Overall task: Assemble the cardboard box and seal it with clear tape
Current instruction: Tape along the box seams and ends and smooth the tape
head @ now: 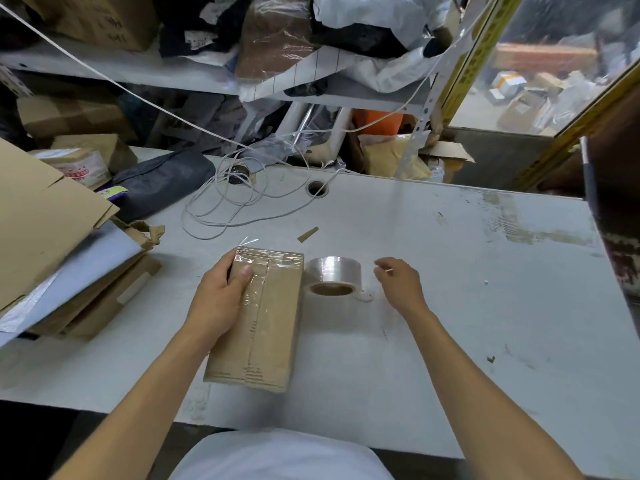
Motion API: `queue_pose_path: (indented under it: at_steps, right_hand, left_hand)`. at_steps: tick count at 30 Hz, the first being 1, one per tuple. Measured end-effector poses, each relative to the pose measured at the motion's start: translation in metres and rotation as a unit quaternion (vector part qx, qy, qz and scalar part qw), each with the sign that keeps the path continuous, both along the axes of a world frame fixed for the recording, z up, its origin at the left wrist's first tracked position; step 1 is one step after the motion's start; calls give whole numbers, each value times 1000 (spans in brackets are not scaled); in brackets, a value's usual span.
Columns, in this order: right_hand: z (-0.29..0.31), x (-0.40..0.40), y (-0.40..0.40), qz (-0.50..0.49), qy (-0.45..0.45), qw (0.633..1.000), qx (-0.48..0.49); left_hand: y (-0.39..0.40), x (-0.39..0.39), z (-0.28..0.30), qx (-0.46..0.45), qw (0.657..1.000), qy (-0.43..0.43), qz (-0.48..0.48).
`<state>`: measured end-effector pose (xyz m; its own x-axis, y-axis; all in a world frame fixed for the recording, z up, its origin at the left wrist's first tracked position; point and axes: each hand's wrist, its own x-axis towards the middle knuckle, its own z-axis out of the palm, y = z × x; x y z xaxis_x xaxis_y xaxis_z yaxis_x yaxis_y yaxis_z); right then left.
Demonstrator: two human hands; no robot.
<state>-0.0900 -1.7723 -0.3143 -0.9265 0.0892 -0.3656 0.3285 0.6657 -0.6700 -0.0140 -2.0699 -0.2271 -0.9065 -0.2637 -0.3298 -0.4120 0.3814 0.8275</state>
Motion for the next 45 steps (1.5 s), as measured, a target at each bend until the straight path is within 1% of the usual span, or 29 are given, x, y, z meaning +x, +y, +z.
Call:
queue_pose_path:
  at_steps: [2, 4, 7, 10, 11, 13, 14, 16, 18, 20, 22, 28, 36, 38, 40, 42, 44, 45]
  right_hand:
    - [-16, 4, 5, 37, -41, 998, 16]
    - [-29, 9, 1, 82, -35, 995, 52]
    - [-37, 9, -8, 117, 4, 987, 113]
    - [-37, 5, -11, 145, -21, 981, 127]
    - [-34, 4, -10, 126, -33, 986, 105]
    - [-20, 1, -2, 41, -43, 998, 30]
    - [-8, 0, 1, -5, -33, 999, -5]
    - [22, 0, 3, -86, 10, 993, -75]
    - [53, 5, -8, -114, 58, 980, -155]
    - [75, 16, -30, -83, 72, 973, -204]
    - [84, 29, -53, -54, 72, 971, -220]
    - [81, 38, -89, -66, 58, 972, -218]
    - [77, 40, -94, -72, 70, 978, -183]
    - [77, 40, -92, -51, 67, 979, -184]
    - [76, 42, -87, 5, 50, 980, -191]
    - [73, 47, -78, 68, 10, 976, -204]
    - [70, 50, -66, 74, -15, 973, -220]
    - [68, 49, -59, 48, -9, 972, -230]
  left_hand:
    - [2, 0, 0, -6, 1000, 4, 4]
    - [4, 0, 1, -8, 1000, 5, 6]
    - [5, 0, 2, -12, 1000, 4, 7]
    - [5, 0, 3, -16, 1000, 4, 8]
    - [5, 0, 3, -15, 1000, 5, 9]
    - [5, 1, 3, -14, 1000, 4, 9]
    - [5, 1, 3, -15, 1000, 3, 8]
    - [5, 2, 3, -18, 1000, 4, 6]
    - [4, 2, 3, -18, 1000, 9, 6]
    - [3, 2, 3, -18, 1000, 8, 2]
    - [2, 2, 3, -16, 1000, 5, 0]
    - [2, 4, 3, -10, 1000, 3, 0]
    - [3, 3, 1, -9, 1000, 1, 1]
    - [3, 3, 1, -13, 1000, 3, 0]
    - [3, 3, 1, -13, 1000, 6, 2]
    - [3, 3, 1, -10, 1000, 4, 2]
    - [3, 3, 0, -4, 1000, 0, -1]
    - [3, 3, 0, -1, 1000, 0, -2]
